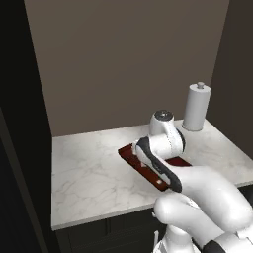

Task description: Take out the milk from the fridge and place it on the tray on the counter. Then take the sugar cube near the tray and place it in the tray.

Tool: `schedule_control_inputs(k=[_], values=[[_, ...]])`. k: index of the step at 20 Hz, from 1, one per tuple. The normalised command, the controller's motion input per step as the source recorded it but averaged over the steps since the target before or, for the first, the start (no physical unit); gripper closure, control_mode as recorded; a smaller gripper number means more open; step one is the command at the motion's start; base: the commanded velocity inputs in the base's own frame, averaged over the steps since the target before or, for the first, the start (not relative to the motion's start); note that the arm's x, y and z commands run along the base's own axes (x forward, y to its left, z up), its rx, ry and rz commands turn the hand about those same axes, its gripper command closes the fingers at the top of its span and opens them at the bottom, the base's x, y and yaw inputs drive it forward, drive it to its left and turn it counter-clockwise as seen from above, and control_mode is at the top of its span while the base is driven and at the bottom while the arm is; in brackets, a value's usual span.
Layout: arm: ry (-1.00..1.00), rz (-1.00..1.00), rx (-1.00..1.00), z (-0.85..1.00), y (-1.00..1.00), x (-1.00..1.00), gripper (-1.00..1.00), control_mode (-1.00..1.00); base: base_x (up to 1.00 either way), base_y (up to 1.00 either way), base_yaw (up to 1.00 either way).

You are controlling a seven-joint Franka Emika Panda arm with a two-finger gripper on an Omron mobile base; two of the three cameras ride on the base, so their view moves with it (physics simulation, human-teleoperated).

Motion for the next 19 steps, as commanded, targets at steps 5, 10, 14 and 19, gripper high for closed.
schedule_control_inputs(k=[5,10,14,19], values=[[-0.02,0.00,0.00,0.93,-0.24,-0.86,-1.00,-1.00,0.00,0.00,0.00],[0.00,0.00,0.00,0.92,-0.30,-0.77,-1.00,-1.00,0.00,0.00,0.00],[0.00,0.00,0.00,1.00,-0.32,-0.79,-1.00,-1.00,0.00,0.00,0.00],[0.00,0.00,0.00,0.98,-0.26,-0.75,-1.00,-1.00,0.00,0.00,0.00]])
